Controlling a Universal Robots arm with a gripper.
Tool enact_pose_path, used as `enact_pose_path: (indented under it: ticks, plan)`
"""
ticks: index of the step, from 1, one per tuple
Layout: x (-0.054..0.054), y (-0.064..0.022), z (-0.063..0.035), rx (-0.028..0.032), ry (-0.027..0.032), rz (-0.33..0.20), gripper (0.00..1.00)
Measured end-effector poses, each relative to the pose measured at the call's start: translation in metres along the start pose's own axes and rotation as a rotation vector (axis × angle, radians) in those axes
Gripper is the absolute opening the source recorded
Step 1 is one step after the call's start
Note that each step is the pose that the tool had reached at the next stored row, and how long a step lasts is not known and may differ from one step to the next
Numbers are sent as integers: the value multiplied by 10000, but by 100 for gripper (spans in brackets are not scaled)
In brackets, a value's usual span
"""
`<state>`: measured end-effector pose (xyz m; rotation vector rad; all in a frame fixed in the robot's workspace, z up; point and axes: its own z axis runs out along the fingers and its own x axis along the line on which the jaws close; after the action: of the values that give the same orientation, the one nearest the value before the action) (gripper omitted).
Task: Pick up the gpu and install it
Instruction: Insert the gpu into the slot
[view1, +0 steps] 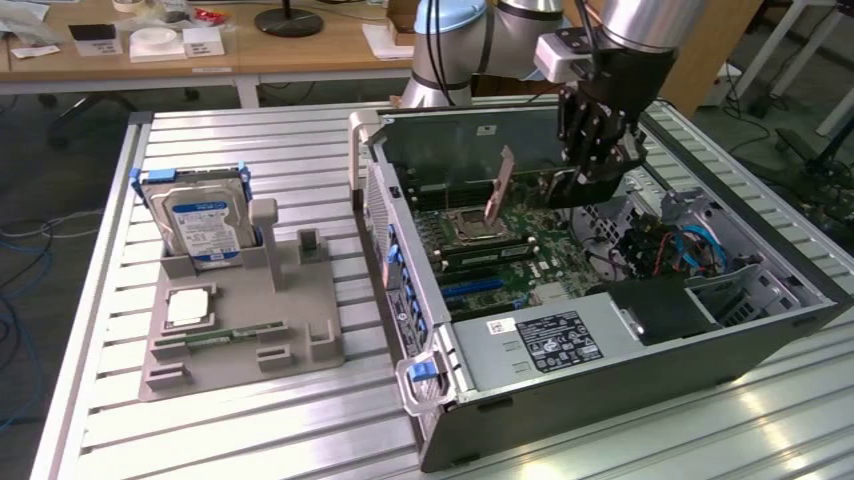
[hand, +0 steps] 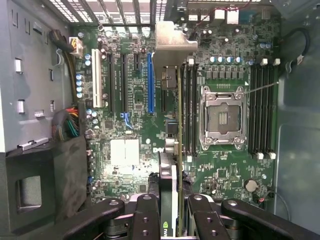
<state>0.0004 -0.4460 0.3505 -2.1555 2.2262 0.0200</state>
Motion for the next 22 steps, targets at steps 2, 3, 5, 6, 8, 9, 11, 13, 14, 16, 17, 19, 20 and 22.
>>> enact_pose_path:
  ticks: [2, 3, 5, 6, 8, 9, 11, 13, 14, 16, 17, 19, 20, 22]
  plan:
    - [2, 17, 2, 0, 1, 2, 27]
    - [2, 29, 3, 0, 2, 1, 27]
    - [4, 55, 4, 0, 2, 1, 27]
    - [4, 67, 4, 0, 2, 1, 27]
    - [5, 86, 5, 0, 1, 2, 27]
    - [5, 87, 5, 0, 0, 1, 27]
    - [5, 87, 5, 0, 0, 1, 27]
    - [5, 87, 5, 0, 0, 1, 27]
    - [7, 87, 6, 1, -2, 2, 27]
    - [18, 87, 5, 0, -1, 1, 27]
    - [19, 87, 5, 0, -1, 2, 27]
    - [19, 87, 5, 1, -1, 2, 27]
    - [19, 86, 5, 0, 0, 1, 27]
    - [20, 87, 13, 1, 0, 2, 27]
